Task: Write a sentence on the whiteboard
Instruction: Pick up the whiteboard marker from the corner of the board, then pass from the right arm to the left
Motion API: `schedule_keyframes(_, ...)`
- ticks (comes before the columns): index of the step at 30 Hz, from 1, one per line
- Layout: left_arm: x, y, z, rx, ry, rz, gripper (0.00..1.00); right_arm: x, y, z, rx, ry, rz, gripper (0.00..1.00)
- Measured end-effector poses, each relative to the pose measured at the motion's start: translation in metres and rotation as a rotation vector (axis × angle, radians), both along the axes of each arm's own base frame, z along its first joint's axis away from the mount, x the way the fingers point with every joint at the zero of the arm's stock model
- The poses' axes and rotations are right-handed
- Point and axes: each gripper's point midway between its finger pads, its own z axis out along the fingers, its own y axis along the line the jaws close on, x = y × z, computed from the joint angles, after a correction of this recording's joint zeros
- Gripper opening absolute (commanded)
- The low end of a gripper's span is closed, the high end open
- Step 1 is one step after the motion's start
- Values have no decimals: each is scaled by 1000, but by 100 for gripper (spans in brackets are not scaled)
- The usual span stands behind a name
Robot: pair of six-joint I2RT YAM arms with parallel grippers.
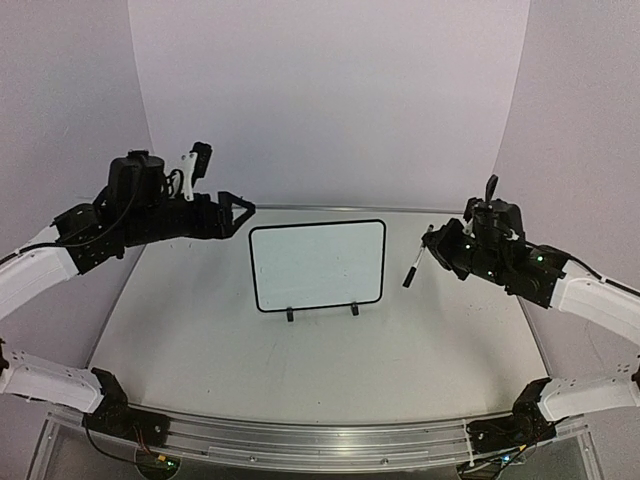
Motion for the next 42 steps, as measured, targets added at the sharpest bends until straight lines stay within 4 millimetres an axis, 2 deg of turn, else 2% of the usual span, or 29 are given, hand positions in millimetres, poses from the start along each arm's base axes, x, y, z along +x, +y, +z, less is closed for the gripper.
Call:
schedule_keyframes(3, -20, -54, -3, 6, 0, -120, 93, -2, 17, 24, 62, -79, 37, 0)
schedule_keyframes(6, -44, -105, -8, -4, 2, -246, 95, -4, 36, 37, 91, -120, 74, 0)
schedule_keyframes(8, -53, -126, -11, -27, 11, -304, 96, -3, 51, 48, 119, -153, 100, 0)
schedule_keyframes(11, -55, -146, -14, -76, 29, -346, 97, 0, 70, 64, 157, -194, 128, 0)
schedule_keyframes(17, -54, -173, -21, -158, 75, -389, 93, 1, 96, 83, 214, -251, 165, 0)
schedule_keyframes(22, -58, -191, -39, -158, 118, -421, 77, -2, 107, 87, 234, -266, 184, 0)
schedule_keyframes(26, -58, -200, -48, -151, 144, -437, 66, -3, 110, 91, 245, -277, 188, 0)
schedule_keyframes(34, -55, -211, -42, -176, 142, -450, 47, -2, 108, 92, 245, -284, 174, 0)
schedule_keyframes(42, -52, -225, -41, -190, 142, -471, 37, -2, 108, 92, 244, -285, 169, 0)
